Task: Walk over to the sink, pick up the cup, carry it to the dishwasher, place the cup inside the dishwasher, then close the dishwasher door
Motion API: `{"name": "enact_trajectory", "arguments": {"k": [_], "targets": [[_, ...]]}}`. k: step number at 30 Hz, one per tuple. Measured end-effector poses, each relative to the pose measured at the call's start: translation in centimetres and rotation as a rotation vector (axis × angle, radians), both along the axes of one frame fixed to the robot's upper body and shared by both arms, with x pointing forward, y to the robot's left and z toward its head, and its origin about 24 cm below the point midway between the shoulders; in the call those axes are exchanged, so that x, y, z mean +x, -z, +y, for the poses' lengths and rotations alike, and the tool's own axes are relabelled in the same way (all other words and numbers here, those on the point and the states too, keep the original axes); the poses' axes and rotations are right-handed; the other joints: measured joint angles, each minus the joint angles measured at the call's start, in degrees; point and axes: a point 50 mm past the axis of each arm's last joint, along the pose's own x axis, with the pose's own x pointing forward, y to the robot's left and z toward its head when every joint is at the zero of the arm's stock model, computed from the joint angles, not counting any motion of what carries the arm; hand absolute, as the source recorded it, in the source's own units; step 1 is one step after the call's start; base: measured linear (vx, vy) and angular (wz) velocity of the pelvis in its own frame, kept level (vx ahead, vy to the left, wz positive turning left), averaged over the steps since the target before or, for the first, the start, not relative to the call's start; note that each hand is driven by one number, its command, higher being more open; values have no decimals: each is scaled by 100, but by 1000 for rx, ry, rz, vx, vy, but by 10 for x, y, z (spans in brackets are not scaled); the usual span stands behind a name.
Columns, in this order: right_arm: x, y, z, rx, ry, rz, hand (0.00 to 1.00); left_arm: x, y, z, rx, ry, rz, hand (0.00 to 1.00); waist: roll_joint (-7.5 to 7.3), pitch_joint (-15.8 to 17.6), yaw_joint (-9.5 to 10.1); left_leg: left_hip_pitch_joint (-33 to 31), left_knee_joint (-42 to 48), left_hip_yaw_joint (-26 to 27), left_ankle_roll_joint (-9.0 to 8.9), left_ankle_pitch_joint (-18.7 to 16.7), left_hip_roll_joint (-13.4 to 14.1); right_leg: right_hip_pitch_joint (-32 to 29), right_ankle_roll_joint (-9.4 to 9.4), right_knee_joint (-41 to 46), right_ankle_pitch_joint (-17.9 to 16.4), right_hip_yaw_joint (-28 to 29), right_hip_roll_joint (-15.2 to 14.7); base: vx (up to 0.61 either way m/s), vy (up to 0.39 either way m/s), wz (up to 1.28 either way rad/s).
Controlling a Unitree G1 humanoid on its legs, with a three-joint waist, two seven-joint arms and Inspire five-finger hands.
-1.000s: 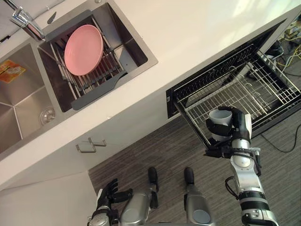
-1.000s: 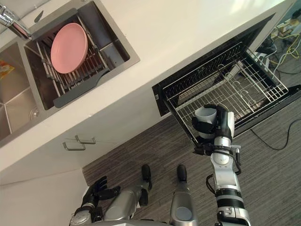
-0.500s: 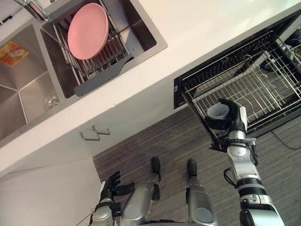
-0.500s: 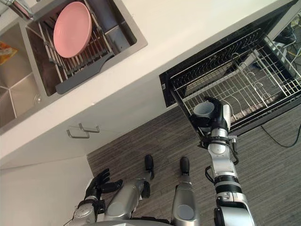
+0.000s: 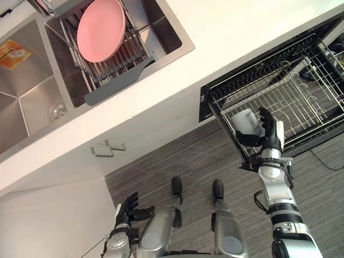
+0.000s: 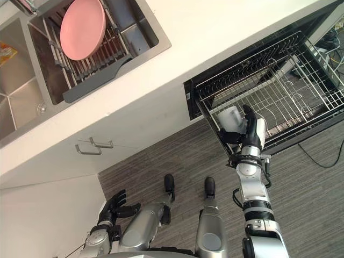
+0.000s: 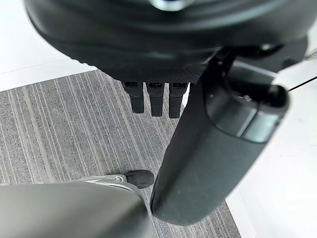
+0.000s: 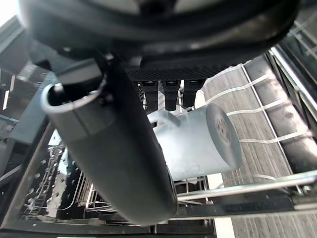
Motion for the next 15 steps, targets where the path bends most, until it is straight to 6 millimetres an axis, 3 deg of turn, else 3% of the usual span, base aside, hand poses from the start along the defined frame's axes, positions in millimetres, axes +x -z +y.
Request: {"name": "enact_trajectory", "arguments": {"k": [8, 15], "targets": [[-22, -20, 7, 3, 25, -142, 90, -1, 1, 1, 9, 8, 15, 90, -126, -48, -99, 265, -42, 1, -19, -13, 6, 242, 1, -66, -4, -3, 5, 0, 0, 0], [-46, -10, 23, 83, 0, -151, 90, -5, 4, 3, 17, 13, 50, 90, -460, -402, -111, 570, -141, 9, -56, -41, 23, 588, -10, -260, 4, -12, 29, 29, 1, -1]]}}
